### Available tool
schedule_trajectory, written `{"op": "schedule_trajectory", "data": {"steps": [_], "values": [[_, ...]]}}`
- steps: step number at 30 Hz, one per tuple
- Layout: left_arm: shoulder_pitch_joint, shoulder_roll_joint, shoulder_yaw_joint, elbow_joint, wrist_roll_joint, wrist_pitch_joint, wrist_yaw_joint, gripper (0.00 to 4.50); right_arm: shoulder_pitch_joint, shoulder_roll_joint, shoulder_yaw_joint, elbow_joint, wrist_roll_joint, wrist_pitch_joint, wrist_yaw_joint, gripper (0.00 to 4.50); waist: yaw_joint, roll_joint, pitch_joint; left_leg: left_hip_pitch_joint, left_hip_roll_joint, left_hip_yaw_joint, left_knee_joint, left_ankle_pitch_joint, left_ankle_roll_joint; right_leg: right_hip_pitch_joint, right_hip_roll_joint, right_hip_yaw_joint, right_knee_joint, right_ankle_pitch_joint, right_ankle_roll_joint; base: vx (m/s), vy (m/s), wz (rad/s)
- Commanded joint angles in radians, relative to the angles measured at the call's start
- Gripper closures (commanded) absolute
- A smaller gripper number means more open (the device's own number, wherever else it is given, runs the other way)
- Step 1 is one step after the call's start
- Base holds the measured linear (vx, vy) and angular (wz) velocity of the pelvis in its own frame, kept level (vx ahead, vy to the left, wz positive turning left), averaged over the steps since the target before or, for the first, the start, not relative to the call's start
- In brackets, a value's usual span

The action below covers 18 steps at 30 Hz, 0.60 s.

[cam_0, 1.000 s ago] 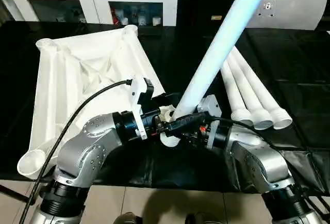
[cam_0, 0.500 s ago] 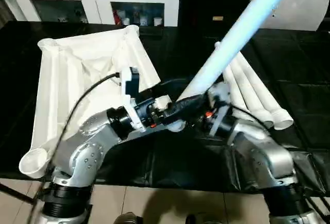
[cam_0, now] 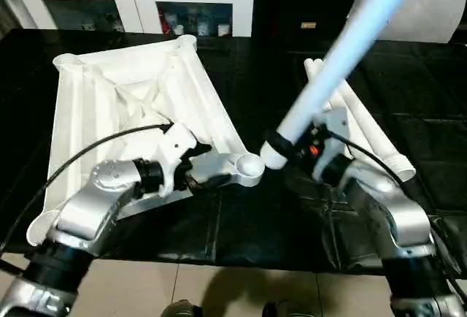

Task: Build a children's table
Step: Pick table leg

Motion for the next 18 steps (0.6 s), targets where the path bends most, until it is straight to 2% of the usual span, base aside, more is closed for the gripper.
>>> {"op": "schedule_trajectory", "data": {"steps": [1,4,6,8,9,16,18], "values": [[-0.003,0.017,-0.037,0.023,0.044,-0.033,-0.024,0.7,-0.009,0.002,0.007,-0.017,-0.009,0.0,-0.006,2.59,-0.001,0.011,-0.076,0.002,0.067,-0.01,-0.077,-0.062,0.036,0.065,-0.083,0.055,-0.064,-0.063,-0.243,0.0,0.0,0.0],[-0.01,0.012,-0.057,0.058,0.067,-0.066,-0.031,0.81,-0.012,-0.003,0.012,-0.015,-0.011,0.023,-0.008,2.59,-0.001,0.01,-0.077,0.003,0.067,-0.009,-0.078,-0.079,0.032,0.066,-0.083,0.054,-0.066,-0.082,-0.243,0.0,0.0,0.0],[-0.021,0.007,-0.079,0.103,0.096,-0.1,-0.052,1.12,-0.006,-0.003,0.014,-0.023,-0.007,0.035,-0.012,2.59,-0.002,0.009,-0.075,0.003,0.068,-0.009,-0.08,-0.098,0.025,0.066,-0.083,0.055,-0.069,-0.108,-0.241,0.0,0.0,0.0],[-0.028,0.01,-0.096,0.147,0.117,-0.122,-0.076,1.23,0.004,-0.001,0.019,-0.032,-0.008,0.032,-0.011,2.59,-0.001,0.013,-0.075,0.004,0.067,-0.01,-0.08,-0.108,0.021,0.065,-0.084,0.056,-0.072,-0.124,-0.236,0.0,0.0,0.0],[-0.032,0.007,-0.095,0.162,0.118,-0.125,-0.079,1.33,0.008,-0.001,0.021,-0.037,-0.009,0.032,-0.01,2.59,-0.001,0.015,-0.076,0.004,0.068,-0.01,-0.08,-0.109,0.016,0.065,-0.085,0.056,-0.071,-0.121,-0.235,0.0,0.0,0.0],[-0.069,-0.026,-0.068,0.244,0.103,-0.126,-0.073,1.77,0.011,-0.012,0.031,-0.049,-0.017,0.044,-0.005,2.59,0.0,0.014,-0.082,0.003,0.068,-0.01,-0.077,-0.102,0.009,0.069,-0.085,0.056,-0.067,-0.091,-0.25,0.0,0.0,0.0],[-0.076,-0.031,-0.063,0.263,0.104,-0.131,-0.083,1.96,0.014,-0.025,0.038,-0.069,-0.002,0.099,0.007,2.59,0.0,0.013,-0.082,0.003,0.068,-0.01,-0.077,-0.103,0.011,0.07,-0.083,0.055,-0.068,-0.094,-0.249,0.0,0.0,0.0]]}}
